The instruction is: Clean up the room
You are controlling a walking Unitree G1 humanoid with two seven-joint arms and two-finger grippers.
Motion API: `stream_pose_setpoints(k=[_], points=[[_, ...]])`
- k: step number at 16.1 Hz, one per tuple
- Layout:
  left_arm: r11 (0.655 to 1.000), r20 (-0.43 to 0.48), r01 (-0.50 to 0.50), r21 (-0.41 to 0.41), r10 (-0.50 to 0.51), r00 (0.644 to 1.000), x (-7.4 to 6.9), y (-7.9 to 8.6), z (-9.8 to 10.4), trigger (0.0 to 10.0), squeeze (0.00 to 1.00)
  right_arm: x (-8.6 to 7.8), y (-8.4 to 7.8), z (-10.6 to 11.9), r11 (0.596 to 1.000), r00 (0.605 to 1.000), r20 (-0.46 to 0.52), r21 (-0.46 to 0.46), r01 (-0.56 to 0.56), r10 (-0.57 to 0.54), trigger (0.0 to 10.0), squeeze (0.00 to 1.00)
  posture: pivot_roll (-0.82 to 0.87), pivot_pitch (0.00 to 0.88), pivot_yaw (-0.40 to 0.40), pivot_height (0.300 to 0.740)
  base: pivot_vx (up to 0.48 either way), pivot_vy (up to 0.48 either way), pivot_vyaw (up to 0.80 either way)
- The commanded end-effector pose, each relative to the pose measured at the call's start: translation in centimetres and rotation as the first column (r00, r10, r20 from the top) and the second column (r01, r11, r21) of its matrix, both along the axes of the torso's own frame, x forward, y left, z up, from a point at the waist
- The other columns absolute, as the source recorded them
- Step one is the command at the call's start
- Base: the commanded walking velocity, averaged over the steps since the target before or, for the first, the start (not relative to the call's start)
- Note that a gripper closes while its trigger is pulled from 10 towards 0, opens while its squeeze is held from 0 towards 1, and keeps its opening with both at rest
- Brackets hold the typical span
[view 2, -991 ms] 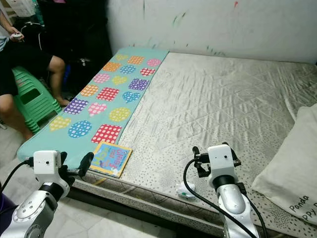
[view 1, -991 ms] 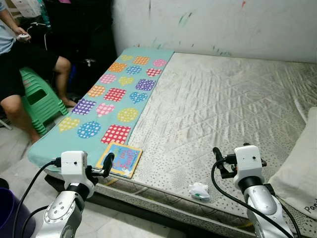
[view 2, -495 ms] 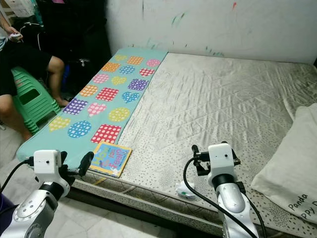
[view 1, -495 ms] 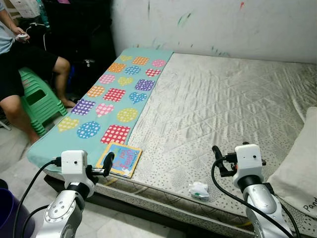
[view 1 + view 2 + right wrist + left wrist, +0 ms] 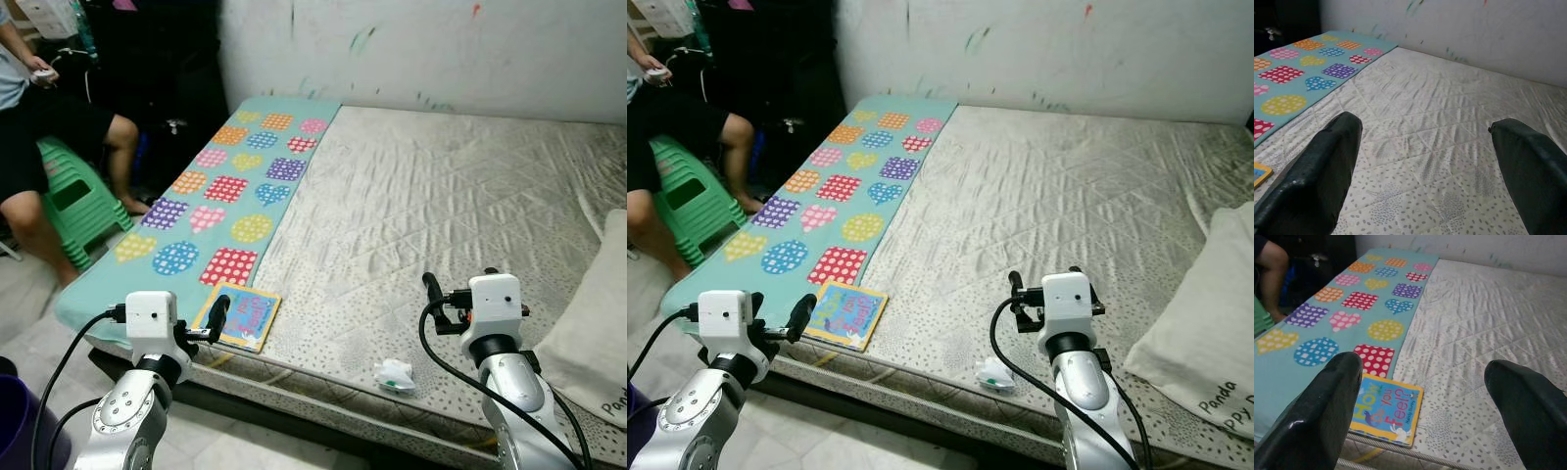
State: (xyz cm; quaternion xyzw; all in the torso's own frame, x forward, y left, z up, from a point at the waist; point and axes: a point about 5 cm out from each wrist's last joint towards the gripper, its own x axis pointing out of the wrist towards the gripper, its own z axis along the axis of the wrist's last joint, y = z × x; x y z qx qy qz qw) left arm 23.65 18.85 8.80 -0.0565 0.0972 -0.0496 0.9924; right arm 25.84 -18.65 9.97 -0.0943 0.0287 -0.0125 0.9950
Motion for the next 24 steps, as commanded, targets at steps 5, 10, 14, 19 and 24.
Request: stream_pose_setpoints(k=[5,10,14,19,24], points=[[0.997,0.007,-0.071,-0.040,0.071,0.997,0.4,-0.3,-0.3,10.0,0.00,0.7,-0.2,0.7,0.998,0.999,0.003,-0.024,-0.051,0.051,10.0,0.00,-0.18,0.000,-0.009,0.740,0.000,0.000,0.00],[0.976,0.008,-0.171,-0.136,0.173,0.985,-0.4,-0.1,-0.5,10.0,0.00,2.1,0.4,1.2,0.984,0.986,-0.014,-0.068,-0.166,0.165,10.0,0.00,-0.13,0.000,-0.128,0.740,0.000,0.000,0.00],[0.975,0.008,-0.167,-0.150,0.170,0.985,-0.4,-0.1,-0.5,10.0,0.00,2.8,1.0,1.3,0.983,0.985,-0.003,-0.060,-0.172,0.173,10.0,0.00,-0.15,0.000,-0.095,0.740,0.000,0.000,0.00],[0.989,0.018,-0.141,-0.052,0.142,0.990,0.4,0.4,-0.3,10.0,0.00,2.5,0.9,1.0,0.994,0.994,0.014,-0.032,-0.109,0.109,10.0,0.00,-0.17,0.000,-0.019,0.740,0.000,0.000,0.00],[0.995,0.023,-0.100,-0.013,0.101,0.995,1.4,0.6,0.0,10.0,0.00,3.0,1.8,0.7,0.996,0.995,0.037,0.000,-0.089,0.089,10.0,0.00,-0.16,0.000,0.026,0.740,0.000,0.000,0.00]])
